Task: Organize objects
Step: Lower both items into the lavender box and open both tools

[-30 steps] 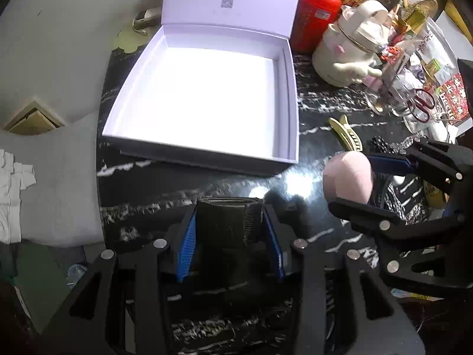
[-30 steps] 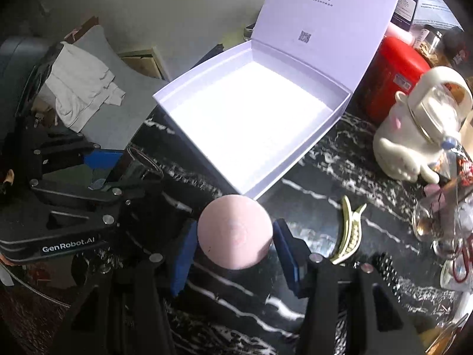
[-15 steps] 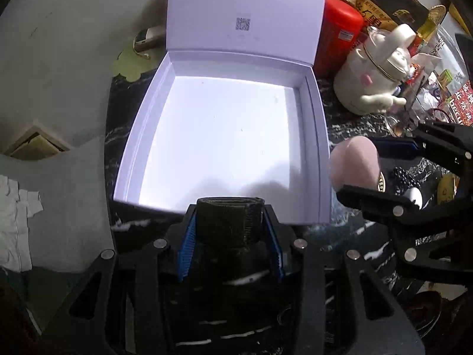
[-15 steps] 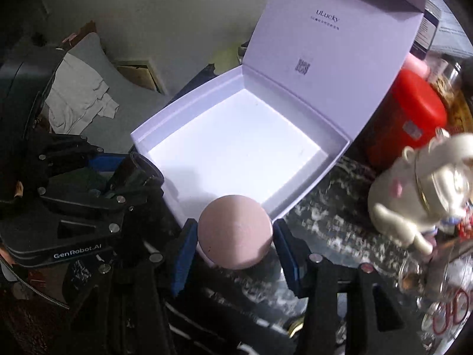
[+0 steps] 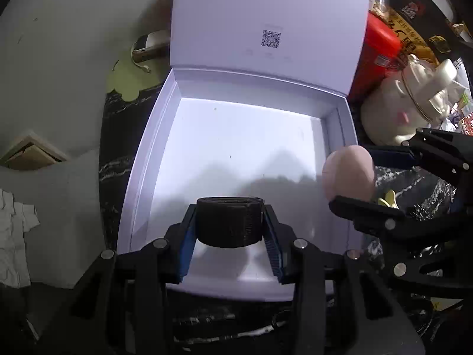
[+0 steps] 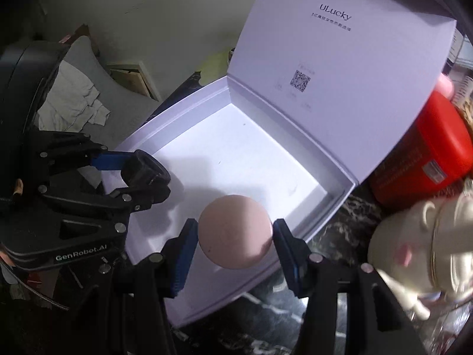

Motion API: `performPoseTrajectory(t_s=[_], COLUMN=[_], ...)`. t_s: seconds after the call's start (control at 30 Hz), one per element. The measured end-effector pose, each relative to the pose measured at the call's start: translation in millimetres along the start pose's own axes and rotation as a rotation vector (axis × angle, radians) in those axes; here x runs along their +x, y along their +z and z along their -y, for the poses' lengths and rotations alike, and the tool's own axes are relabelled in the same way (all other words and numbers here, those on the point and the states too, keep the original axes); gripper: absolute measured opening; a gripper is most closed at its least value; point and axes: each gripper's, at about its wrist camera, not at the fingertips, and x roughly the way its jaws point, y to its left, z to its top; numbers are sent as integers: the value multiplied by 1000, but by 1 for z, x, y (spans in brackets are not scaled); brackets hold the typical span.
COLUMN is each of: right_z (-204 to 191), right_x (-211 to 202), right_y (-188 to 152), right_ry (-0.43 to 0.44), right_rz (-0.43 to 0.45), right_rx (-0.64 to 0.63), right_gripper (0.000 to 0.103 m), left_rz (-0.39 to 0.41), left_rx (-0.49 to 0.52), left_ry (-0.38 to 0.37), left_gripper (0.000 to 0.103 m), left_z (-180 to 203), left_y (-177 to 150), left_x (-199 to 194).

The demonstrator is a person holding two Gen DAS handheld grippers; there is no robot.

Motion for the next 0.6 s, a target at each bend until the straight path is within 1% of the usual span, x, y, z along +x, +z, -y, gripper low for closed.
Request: performPoseTrajectory(t_s=[0.33,0.37,0.4,0.6], right_z=[18,19,20,26], right_x=[27,29,31,46], right_y=[19,20,21,29], right_ry=[-4,-4,-3,1], right_rz=[9,9,10,13], right_rx=[18,17,15,15], right_gripper=[53,53,53,53], left_rz=[-8,2,-4,-16], left_rx=[-3,-28,-47,-31], left_ry=[18,45,41,69], left_gripper=[40,40,40,40], left_z=[-5,-6,-7,-12], left_y=[27,29,31,41], left_x=[31,34,36,50])
